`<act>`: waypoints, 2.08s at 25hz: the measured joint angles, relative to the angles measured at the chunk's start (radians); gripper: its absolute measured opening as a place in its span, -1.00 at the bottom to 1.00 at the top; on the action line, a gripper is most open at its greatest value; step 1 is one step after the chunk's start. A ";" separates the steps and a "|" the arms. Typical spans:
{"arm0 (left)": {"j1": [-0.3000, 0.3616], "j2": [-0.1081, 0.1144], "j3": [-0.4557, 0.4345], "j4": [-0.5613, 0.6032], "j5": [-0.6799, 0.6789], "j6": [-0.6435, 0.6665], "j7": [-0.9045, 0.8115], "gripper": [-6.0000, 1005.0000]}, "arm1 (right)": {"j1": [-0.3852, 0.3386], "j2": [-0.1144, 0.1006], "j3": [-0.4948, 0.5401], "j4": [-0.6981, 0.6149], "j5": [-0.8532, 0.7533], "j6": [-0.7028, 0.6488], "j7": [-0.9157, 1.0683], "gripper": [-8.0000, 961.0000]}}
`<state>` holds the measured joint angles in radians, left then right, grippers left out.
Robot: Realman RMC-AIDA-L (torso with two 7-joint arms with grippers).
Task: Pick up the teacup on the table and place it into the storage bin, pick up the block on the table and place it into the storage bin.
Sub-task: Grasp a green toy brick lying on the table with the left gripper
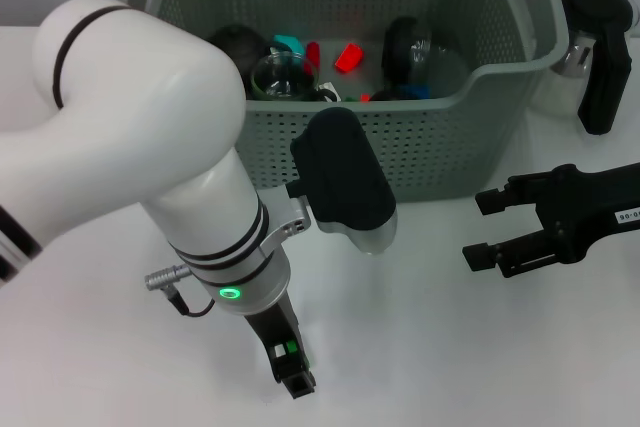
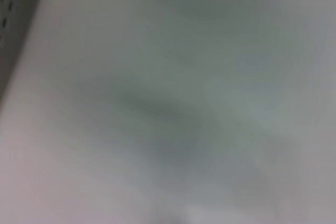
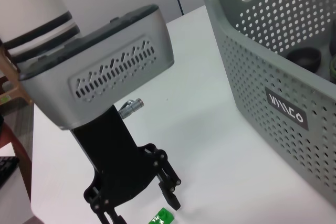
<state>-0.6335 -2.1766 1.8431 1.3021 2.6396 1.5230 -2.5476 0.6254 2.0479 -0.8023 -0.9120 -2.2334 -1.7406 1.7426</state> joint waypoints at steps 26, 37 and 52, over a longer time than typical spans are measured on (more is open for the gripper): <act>-0.009 0.001 0.008 -0.038 0.005 -0.035 -0.002 0.40 | 0.004 0.000 0.000 0.003 0.000 0.004 0.000 0.93; -0.009 0.000 0.008 -0.043 0.005 -0.043 -0.002 0.40 | 0.004 0.000 0.000 0.011 0.000 0.004 0.000 0.93; -0.019 0.000 0.009 -0.062 0.005 -0.046 -0.004 0.32 | 0.005 0.000 0.000 0.013 0.000 0.004 0.000 0.93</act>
<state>-0.6522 -2.1768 1.8524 1.2397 2.6445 1.4770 -2.5512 0.6305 2.0478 -0.8022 -0.8989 -2.2334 -1.7365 1.7426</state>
